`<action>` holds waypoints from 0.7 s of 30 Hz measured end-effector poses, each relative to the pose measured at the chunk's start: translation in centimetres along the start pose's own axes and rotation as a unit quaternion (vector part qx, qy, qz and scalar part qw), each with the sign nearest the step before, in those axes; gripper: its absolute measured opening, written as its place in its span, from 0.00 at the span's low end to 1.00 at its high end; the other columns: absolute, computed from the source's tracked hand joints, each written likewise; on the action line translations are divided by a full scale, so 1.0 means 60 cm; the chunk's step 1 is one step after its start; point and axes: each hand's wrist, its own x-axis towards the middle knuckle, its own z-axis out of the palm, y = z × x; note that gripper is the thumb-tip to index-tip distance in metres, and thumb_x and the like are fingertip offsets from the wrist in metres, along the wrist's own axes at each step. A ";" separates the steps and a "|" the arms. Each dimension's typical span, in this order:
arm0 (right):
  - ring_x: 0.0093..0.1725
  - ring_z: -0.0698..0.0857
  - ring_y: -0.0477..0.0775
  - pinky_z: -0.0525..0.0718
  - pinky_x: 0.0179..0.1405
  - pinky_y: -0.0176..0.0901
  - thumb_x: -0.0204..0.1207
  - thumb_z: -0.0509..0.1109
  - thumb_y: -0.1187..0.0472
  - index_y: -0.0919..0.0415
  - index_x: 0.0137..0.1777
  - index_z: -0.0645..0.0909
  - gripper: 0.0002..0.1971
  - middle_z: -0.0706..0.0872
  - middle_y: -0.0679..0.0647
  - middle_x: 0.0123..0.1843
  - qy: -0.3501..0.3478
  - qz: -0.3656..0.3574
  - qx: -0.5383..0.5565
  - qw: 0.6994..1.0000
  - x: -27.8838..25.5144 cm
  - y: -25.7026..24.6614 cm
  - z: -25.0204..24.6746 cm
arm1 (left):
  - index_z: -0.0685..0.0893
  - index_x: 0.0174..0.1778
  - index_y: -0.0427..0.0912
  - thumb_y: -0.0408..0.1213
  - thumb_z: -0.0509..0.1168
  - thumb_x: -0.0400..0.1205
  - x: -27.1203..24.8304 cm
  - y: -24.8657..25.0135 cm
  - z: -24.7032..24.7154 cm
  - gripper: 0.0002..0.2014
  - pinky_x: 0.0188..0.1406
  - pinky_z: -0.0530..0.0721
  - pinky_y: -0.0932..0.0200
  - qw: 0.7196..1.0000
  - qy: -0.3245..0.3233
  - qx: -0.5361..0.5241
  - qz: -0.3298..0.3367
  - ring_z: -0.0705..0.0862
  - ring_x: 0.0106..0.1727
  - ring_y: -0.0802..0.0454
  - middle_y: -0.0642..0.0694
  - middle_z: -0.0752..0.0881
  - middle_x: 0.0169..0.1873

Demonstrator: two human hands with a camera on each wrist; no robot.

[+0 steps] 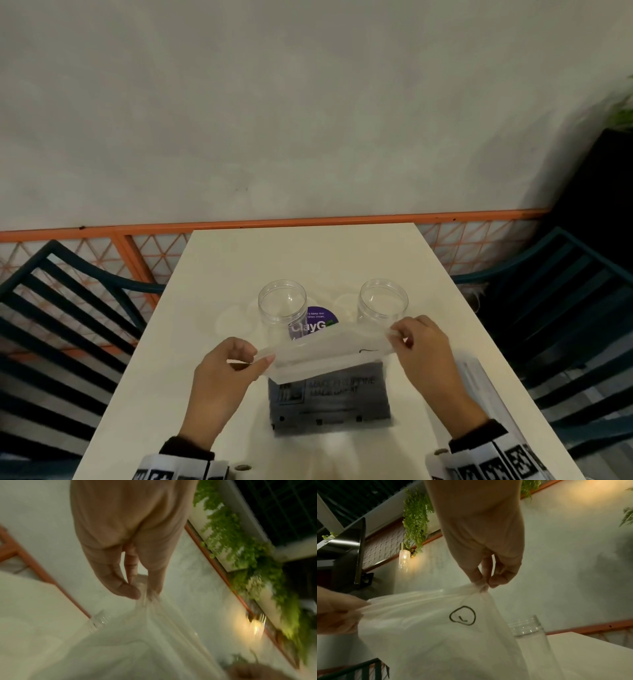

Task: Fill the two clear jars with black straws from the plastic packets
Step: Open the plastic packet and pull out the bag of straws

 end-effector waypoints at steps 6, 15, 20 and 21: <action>0.38 0.88 0.47 0.85 0.38 0.31 0.73 0.72 0.64 0.56 0.41 0.89 0.05 0.90 0.49 0.36 -0.169 0.108 0.216 0.956 -0.009 -0.025 -0.003 | 0.89 0.34 0.37 0.41 0.70 0.74 0.000 -0.008 0.001 0.10 0.39 0.87 0.63 0.995 -0.050 -0.082 -0.031 0.87 0.42 0.44 0.40 0.91 0.35; 0.35 0.86 0.51 0.86 0.33 0.38 0.78 0.63 0.71 0.63 0.42 0.83 0.09 0.88 0.55 0.36 -0.278 0.268 0.452 0.804 -0.011 -0.034 0.006 | 0.90 0.41 0.37 0.43 0.63 0.75 0.004 0.001 0.003 0.15 0.42 0.90 0.55 0.840 -0.218 -0.470 -0.163 0.89 0.45 0.48 0.40 0.90 0.45; 0.38 0.90 0.60 0.91 0.37 0.52 0.48 0.80 0.80 0.72 0.52 0.79 0.29 0.89 0.66 0.44 -0.244 0.384 0.642 0.617 0.012 -0.011 -0.007 | 0.91 0.35 0.37 0.34 0.87 0.40 0.010 -0.008 -0.011 0.27 0.37 0.91 0.47 0.766 -0.196 -0.579 -0.199 0.91 0.44 0.42 0.36 0.91 0.44; 0.42 0.90 0.63 0.90 0.41 0.56 0.36 0.82 0.82 0.73 0.54 0.78 0.39 0.88 0.68 0.48 -0.238 0.385 0.666 0.593 0.016 -0.006 -0.008 | 0.91 0.38 0.35 0.35 0.87 0.45 0.010 -0.008 -0.010 0.25 0.41 0.90 0.45 0.766 -0.202 -0.574 -0.210 0.91 0.45 0.41 0.35 0.91 0.46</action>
